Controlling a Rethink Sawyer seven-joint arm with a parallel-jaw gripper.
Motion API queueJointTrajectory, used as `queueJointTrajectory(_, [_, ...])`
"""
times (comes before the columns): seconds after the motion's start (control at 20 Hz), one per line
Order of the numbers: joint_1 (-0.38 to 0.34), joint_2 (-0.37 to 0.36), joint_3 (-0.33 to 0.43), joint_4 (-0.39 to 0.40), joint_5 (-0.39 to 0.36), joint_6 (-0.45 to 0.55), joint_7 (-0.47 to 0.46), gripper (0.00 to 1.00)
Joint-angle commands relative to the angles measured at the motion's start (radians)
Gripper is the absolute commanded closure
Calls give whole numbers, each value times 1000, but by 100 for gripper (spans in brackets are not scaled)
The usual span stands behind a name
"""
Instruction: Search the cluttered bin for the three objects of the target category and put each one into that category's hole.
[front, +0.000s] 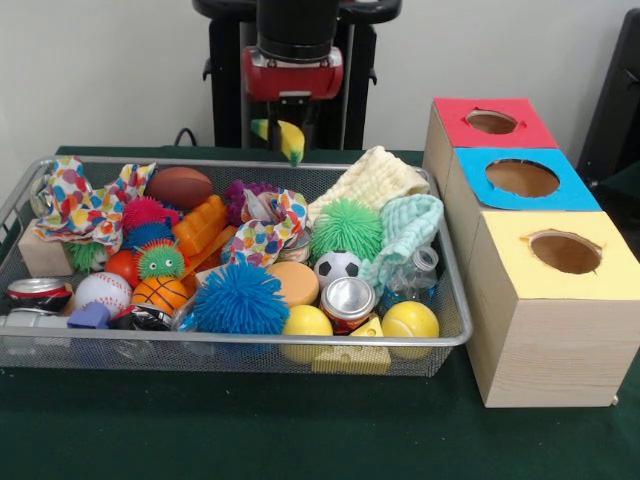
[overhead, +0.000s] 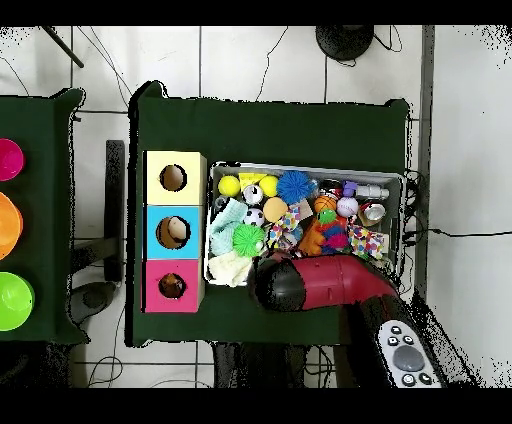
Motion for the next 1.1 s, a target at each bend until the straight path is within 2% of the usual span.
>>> queueJointTrajectory(0.05, [78, -1, -88, 72, 87, -56, 318, 100])
queueJointTrajectory(0.8, [126, -11, -149, 61, 182, -56, 235, 100])
queueJointTrajectory(0.9, [151, -2, -155, 33, 201, -41, 243, 100])
queueJointTrajectory(1.1, [208, 20, -160, -70, 235, 45, 236, 100])
